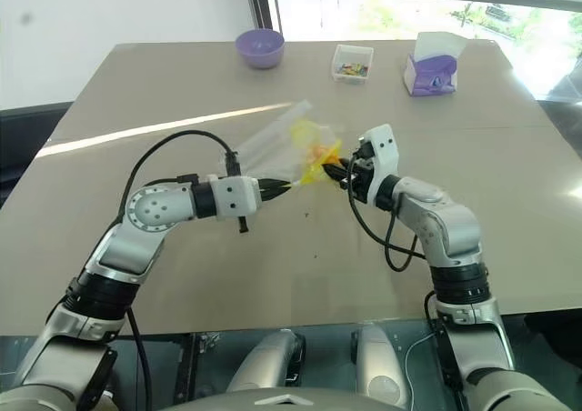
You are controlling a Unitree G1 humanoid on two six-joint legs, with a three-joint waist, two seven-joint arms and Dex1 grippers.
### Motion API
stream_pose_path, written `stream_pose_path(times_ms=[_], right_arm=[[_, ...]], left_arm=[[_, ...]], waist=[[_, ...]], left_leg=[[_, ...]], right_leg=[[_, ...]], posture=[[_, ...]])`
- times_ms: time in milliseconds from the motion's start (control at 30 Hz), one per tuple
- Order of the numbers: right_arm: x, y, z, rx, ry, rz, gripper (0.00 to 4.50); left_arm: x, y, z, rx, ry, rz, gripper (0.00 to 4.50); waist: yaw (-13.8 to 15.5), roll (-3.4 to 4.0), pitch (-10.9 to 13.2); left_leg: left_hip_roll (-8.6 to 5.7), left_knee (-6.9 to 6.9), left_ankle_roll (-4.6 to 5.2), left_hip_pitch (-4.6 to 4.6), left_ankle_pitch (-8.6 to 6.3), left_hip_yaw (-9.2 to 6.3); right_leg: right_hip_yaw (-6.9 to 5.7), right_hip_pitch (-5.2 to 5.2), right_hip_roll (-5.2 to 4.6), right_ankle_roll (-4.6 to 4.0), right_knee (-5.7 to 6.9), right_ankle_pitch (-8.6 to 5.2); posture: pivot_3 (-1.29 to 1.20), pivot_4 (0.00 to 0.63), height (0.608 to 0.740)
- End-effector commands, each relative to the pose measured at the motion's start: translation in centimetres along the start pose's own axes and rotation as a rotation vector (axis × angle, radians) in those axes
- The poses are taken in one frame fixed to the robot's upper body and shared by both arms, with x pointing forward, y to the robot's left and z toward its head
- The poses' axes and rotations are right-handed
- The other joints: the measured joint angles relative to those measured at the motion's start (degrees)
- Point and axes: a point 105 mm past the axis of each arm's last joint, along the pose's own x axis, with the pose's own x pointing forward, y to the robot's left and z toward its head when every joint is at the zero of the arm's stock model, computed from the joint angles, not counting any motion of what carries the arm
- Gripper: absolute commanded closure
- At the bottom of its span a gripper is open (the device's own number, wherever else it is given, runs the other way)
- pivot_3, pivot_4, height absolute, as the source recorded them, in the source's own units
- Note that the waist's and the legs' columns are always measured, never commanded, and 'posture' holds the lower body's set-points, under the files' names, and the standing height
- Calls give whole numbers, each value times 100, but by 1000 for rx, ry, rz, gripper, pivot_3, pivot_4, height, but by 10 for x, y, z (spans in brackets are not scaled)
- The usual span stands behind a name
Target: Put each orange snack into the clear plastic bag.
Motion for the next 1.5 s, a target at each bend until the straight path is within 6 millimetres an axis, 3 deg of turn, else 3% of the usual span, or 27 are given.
stream_pose_path(times_ms=[33, 200, 300, 433, 500, 567, 633, 767, 933, 1033, 1133, 1300, 1500], right_arm=[[1, 2, 13, -9, -57, -5, 3723], [0, 4, 18, 17, -104, 1, 3723], [4, 1, 24, -104, -158, -62, 3723], [14, 10, 12, -317, -142, -40, 3723], [15, 8, 9, -346, -140, -53, 2623], [14, 6, 10, -412, -149, -88, 2123], [9, 9, 13, -445, -166, -71, 1160], [-10, 13, 22, -432, -202, 1, 1160], [-36, 2, 31, -339, -246, 13, 1160], [-43, -8, 30, -388, -226, -43, 2017], [-46, -25, 11, -607, -107, -136, 3520], [-40, -38, -11, -768, -15, -176, 3520], [-29, -44, -13, -792, -26, -191, 3520]], left_arm=[[-5, 4, 7, -13, -36, -1, 4500], [-7, 8, 6, -25, -37, -4, 4500], [-6, 11, 8, -29, -48, -1, 4500], [-4, 15, 9, -44, -60, 18, 4500], [-4, 19, 7, -78, -58, 36, 4500], [-4, 25, 5, -122, -53, 61, 4500], [-5, 32, 0, -176, -39, 94, 4500], [-6, 45, -9, -274, -12, 152, 4500], [-7, 57, -12, -343, -13, 191, 4500], [-8, 61, -10, -362, -29, 197, 4500], [-10, 64, -8, -380, -48, 198, 4500], [-10, 65, -7, -376, -49, 192, 4500], [-10, 62, -4, -365, -53, 180, 4500]], waist=[[-2, 0, 0], [-9, 1, 0], [-7, 1, 0], [-18, 1, 0], [-21, 1, 0], [-18, 1, 0], [-9, 0, 0], [-5, 0, 0], [-2, 0, 0], [-8, 0, 0], [-7, 0, 0], [-11, 0, 0], [-7, 0, 1]], left_leg=[[0, 0, 0, 0, 0, 0], [0, 0, 0, 0, 0, 0], [0, 0, 1, 0, 0, 0], [-1, 0, -1, 0, 0, 1], [-1, 0, -1, 0, 1, 1], [-2, 0, -1, 1, 1, 1], [-2, 1, -1, 0, 1, 0], [-3, 1, -1, 0, 1, -3], [-3, 2, -1, -1, 1, -3], [-2, 3, -1, -1, 1, -3], [-2, 3, -1, -1, 1, -2], [-3, 3, -2, 0, 2, 2], [-3, 4, -3, 0, 2, 3]], right_leg=[[0, 0, 0, 0, 0, 0], [0, -1, 1, 0, 1, 0], [-1, -1, 0, 0, 1, 0], [-1, -1, 2, 0, 1, 0], [-1, -1, 2, 0, 1, 0], [-1, -1, 2, 0, 1, 0], [-1, -1, 1, 0, 2, 0], [-4, 0, 2, 0, 1, 0], [-4, 1, 2, 0, 1, 0], [-4, 1, 2, 0, 0, 0], [-3, 0, 2, 0, 2, 0], [-2, 0, 2, 0, 2, 0], [1, 0, 1, 0, 1, 0]], posture=[[0, 150, 740], [0, 150, 740], [0, 150, 740], [0, 150, 740], [0, 150, 740], [0, 150, 740], [0, 150, 740], [0, 150, 740], [0, 150, 740], [0, 150, 740], [0, 150, 740], [0, 150, 740], [0, 150, 740]])
